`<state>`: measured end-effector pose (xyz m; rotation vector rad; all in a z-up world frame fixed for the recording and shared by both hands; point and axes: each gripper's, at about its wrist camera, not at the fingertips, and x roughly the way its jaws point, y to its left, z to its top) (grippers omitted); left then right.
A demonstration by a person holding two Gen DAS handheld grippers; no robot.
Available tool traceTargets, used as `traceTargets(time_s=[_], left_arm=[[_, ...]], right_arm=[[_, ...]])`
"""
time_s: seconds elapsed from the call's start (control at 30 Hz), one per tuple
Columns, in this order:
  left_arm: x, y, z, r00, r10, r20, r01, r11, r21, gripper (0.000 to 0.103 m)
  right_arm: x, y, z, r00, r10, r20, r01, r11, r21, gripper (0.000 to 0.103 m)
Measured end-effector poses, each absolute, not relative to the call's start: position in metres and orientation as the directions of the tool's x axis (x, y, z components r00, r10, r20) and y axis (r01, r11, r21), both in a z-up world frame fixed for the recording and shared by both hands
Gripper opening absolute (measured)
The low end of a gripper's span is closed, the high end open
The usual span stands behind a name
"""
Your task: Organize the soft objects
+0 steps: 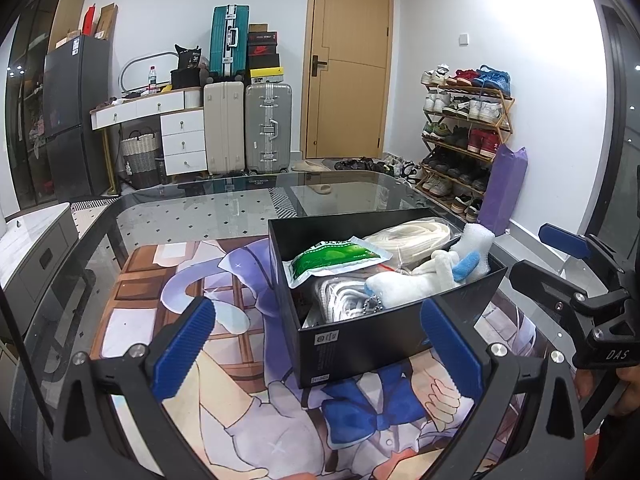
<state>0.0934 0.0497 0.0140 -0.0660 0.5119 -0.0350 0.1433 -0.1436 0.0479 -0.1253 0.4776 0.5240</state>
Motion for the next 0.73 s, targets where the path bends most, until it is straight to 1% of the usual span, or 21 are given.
traceTargets(time_s=[0.73], left_arm=[[0.0905,0.0508,0.0148,0.877,-0.046,-0.478,0.015,0.998,-0.069,0.103]], right_arm=[[0.1430,-0.1427,0.0468,0.756,0.455,-0.471,-0.514,0.858,0.002,0.102]])
